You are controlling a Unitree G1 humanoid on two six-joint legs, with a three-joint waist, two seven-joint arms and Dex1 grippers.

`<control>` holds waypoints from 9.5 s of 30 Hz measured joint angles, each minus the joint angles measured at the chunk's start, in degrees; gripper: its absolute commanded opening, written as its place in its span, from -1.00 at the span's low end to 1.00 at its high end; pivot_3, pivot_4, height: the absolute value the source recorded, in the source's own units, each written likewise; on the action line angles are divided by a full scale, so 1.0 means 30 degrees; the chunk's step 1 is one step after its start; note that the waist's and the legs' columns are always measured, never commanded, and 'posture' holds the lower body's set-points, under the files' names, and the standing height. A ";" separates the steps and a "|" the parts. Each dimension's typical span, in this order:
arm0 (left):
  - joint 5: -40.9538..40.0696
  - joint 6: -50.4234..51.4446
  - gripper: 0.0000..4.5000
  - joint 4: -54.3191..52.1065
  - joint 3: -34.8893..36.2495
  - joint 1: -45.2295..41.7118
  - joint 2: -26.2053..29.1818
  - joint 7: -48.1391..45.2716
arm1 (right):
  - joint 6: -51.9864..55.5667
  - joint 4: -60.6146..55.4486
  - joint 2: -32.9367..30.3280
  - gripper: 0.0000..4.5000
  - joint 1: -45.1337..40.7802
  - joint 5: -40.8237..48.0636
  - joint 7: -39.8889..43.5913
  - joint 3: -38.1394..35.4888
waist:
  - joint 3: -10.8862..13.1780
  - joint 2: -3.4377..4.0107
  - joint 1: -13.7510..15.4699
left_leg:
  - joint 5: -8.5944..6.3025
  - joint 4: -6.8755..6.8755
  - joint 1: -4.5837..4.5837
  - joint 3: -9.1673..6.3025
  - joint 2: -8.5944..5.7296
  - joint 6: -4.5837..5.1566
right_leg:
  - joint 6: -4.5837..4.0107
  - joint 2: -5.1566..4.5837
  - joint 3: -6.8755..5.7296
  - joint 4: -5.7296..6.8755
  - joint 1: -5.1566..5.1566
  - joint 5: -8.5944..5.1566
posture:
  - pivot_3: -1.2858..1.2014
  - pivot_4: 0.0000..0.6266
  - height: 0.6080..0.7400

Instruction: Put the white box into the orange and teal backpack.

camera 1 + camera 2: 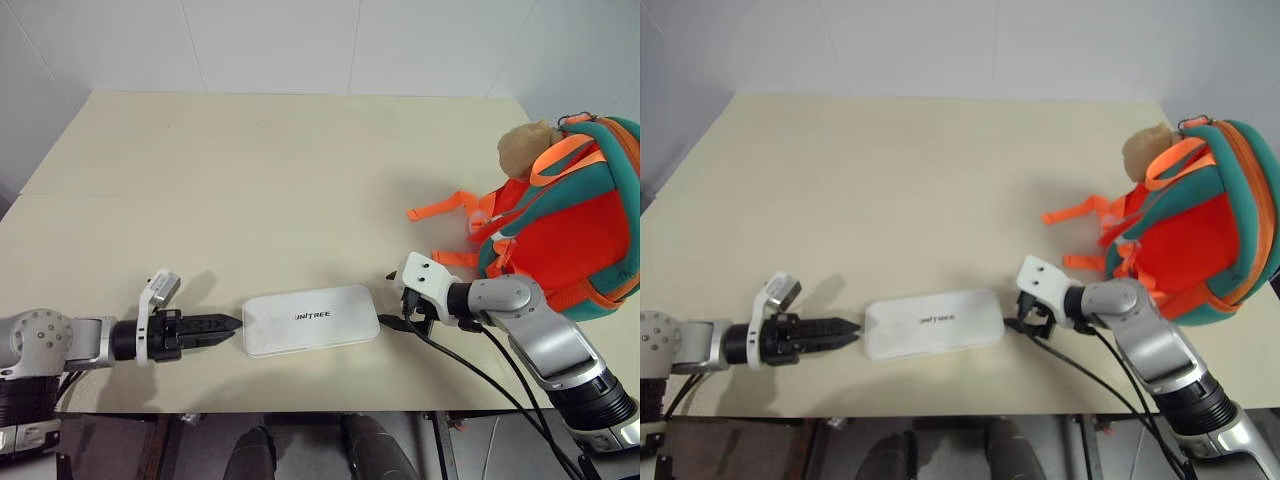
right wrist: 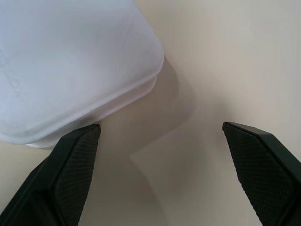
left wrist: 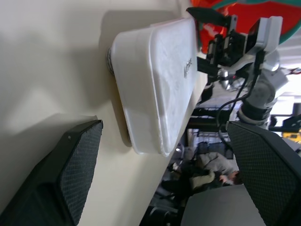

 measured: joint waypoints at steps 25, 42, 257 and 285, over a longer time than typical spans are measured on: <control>0.0129 0.0221 1.00 0.2193 0.1479 -0.2657 -0.4119 0.3208 | -0.0060 0.0155 0.0066 0.97 -0.0162 -0.0006 0.0005 0.0127 | -0.0005 0.0002 0.0303 | 0.0040 0.0026 0.0014 -0.0038 -0.0028 -0.0007 | 0.0007 -0.0002 -0.0014 -0.0002 0.0040 0.0058 | 0.03 -0.52 1.00; 0.1703 -0.0664 -0.26 0.3271 -0.0945 -0.3780 -0.3636 0.1731 | -0.0061 0.0198 0.0061 1.00 -0.0350 -0.0055 0.0005 0.0128 | -0.0004 0.0000 0.0348 | 0.0032 -0.0016 -0.0002 -0.0042 -0.0026 -0.0018 | 0.0001 0.0001 -0.0022 -0.0019 0.0018 0.0053 | 0.03 -0.52 1.00; 0.1063 -1.8077 -0.41 -0.4956 0.3383 -0.1352 0.0694 -0.6507 | 0.0756 -0.0726 -0.4680 -1.00 -0.0986 1.3371 0.8249 -0.6564 | 0.0007 -0.0029 0.0511 | -0.0006 -0.0011 -0.0054 -0.0002 0.0032 0.0013 | -0.0007 0.0004 -0.0054 -0.0133 0.0012 0.0022 | 0.03 -0.52 1.00; 0.4879 -2.1249 -0.41 -0.2515 -0.0553 -0.5121 -0.0143 -0.6921 | 0.0823 -0.0841 -0.4519 -1.00 -0.0958 1.3155 0.7368 -0.6627 | 0.0007 -0.0030 0.1005 | -0.0012 0.0024 -0.0058 -0.0005 0.0029 0.0025 | 0.0014 0.0005 -0.0056 -0.0130 0.0035 0.0034 | 0.03 -0.52 1.00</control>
